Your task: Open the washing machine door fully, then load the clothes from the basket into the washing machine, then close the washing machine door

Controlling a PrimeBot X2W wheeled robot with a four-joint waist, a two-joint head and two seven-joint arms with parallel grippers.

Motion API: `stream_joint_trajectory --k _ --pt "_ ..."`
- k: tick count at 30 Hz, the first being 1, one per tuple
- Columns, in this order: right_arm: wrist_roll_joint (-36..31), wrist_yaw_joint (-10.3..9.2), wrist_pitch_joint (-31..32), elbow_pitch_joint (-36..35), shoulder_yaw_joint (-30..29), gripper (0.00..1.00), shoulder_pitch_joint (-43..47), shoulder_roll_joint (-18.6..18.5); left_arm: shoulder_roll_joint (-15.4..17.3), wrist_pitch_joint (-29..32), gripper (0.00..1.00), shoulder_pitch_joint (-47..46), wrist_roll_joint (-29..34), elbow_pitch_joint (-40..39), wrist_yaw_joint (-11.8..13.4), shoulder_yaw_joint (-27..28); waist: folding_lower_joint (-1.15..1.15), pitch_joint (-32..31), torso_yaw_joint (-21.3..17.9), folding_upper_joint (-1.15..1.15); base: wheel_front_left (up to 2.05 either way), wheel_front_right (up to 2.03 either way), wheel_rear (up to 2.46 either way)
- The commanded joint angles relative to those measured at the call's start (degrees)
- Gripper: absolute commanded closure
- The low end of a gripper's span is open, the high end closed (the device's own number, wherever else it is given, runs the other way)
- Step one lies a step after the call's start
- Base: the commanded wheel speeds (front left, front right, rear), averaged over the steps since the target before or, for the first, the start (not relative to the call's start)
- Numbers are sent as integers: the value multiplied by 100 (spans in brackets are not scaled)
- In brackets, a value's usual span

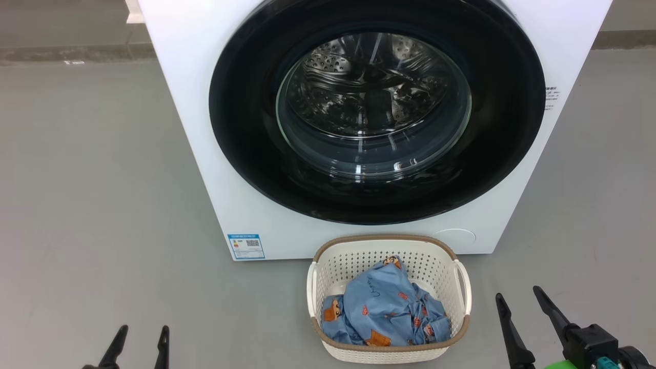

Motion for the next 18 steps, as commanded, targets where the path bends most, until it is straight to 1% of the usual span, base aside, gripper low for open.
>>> stream_joint_trajectory --k 1,18 --pt "-128 9 -94 -172 131 0 -2 -58 93 -78 0 -121 144 -106 14 217 0 -1 2 0 0 0 0" --pt "-122 9 -94 -214 -57 0 23 -8 24 -78 0 -146 95 -20 -32 388 0 -17 23 0 0 0 0"
